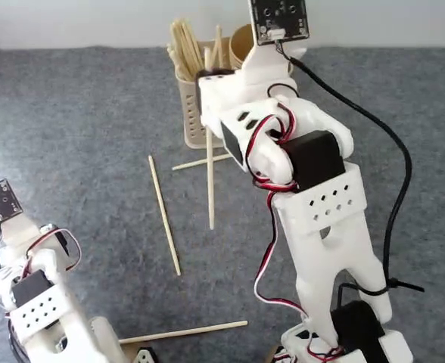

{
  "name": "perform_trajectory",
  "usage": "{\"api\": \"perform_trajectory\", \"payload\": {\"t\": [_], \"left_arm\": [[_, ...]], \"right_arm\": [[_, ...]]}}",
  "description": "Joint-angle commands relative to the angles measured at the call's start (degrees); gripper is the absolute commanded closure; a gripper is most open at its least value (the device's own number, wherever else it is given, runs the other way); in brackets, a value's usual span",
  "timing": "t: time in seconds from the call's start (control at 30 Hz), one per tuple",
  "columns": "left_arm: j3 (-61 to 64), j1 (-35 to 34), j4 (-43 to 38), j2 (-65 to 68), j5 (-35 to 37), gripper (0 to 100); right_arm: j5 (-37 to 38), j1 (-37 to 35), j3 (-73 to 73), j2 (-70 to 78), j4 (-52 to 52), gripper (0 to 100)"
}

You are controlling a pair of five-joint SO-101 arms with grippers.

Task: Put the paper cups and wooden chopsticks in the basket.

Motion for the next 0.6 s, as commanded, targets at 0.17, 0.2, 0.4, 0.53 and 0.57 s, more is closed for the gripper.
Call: {"api": "perform_trajectory", "payload": {"t": [0.17,0.2,0.4,0.53,0.57], "left_arm": [[-3.30,0.44,-1.14,-1.05,0.18,91],[-3.30,0.44,-1.14,-1.05,0.18,91],[-3.21,1.32,-1.14,-1.05,0.09,91],[-3.21,1.32,-1.14,-1.05,0.09,91],[-3.21,1.32,-1.14,-1.05,0.09,91]], "right_arm": [[-1.14,0.75,3.08,-13.32,-2.59,99.1],[-1.14,0.75,4.92,-14.29,-3.56,99.1],[-0.97,1.54,17.49,-19.56,-12.97,99.1],[-0.53,2.77,27.52,-22.99,-24.40,99.1],[0.44,2.95,30.15,-23.69,-27.47,99.1]]}}
